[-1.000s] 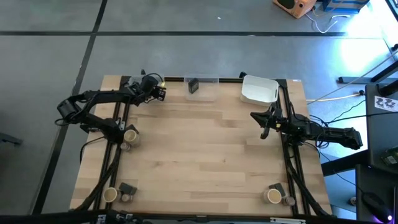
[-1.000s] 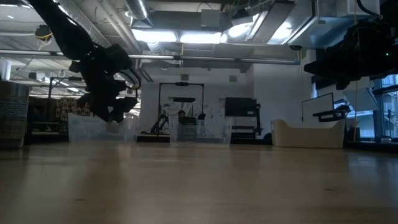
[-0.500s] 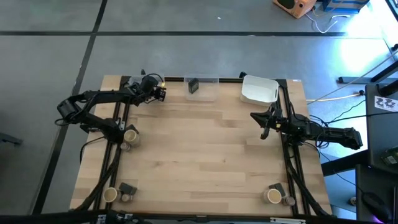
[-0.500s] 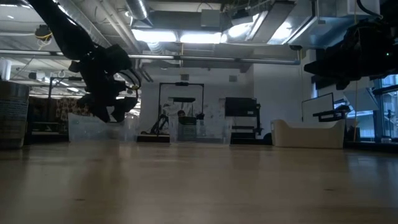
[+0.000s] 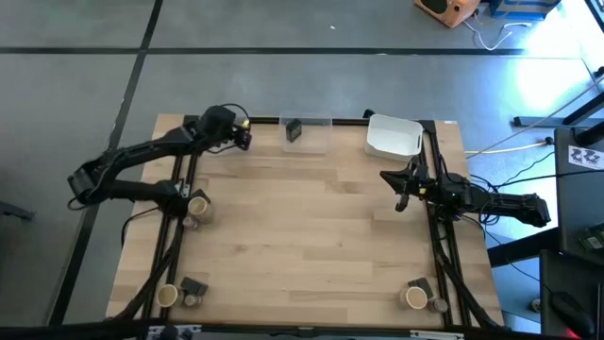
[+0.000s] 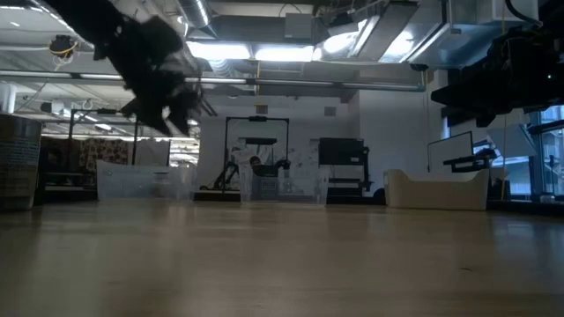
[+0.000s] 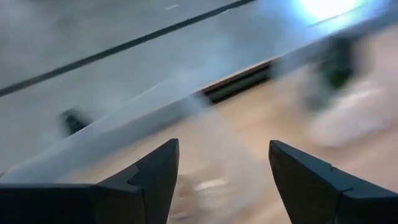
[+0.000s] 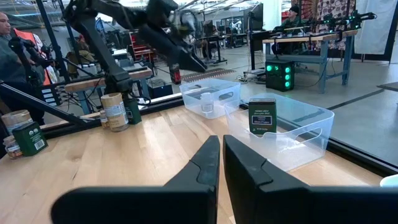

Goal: Sort spices by type
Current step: Put the top left brown seasoning bottle into the left transparent bin

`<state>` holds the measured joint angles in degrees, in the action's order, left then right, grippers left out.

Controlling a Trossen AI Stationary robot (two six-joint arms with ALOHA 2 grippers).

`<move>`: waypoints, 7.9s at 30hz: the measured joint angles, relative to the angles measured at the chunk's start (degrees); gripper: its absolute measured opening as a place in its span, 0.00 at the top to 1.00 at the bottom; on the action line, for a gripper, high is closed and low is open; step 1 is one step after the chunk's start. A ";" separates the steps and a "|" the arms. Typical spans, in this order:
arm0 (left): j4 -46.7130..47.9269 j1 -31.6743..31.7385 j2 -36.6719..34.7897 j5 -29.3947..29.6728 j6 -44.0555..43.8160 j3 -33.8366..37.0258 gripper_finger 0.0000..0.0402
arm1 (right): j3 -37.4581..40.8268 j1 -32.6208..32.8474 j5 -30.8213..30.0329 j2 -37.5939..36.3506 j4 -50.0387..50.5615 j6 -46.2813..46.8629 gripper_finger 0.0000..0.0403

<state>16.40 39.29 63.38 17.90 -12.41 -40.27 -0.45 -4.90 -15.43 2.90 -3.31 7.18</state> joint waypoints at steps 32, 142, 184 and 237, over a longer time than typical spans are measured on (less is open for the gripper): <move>39.41 -55.03 9.56 2.90 -6.40 -27.05 0.42 | -0.02 0.02 0.05 0.02 0.15 0.00 0.94; 48.56 -79.85 13.61 -9.67 -59.29 -13.36 0.42 | -0.02 0.01 0.07 0.02 0.33 -0.07 0.94; 45.95 -78.78 13.66 -9.57 -56.49 -6.14 0.42 | -0.02 0.00 0.07 0.02 0.31 -0.07 0.94; 29.06 -76.64 11.36 -9.06 -106.40 6.69 0.52 | -0.02 -0.01 1.03 0.02 0.39 -0.15 0.94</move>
<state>45.47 -37.34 74.74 8.84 -118.81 -33.58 -0.47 -4.91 -14.39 2.92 -2.92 7.03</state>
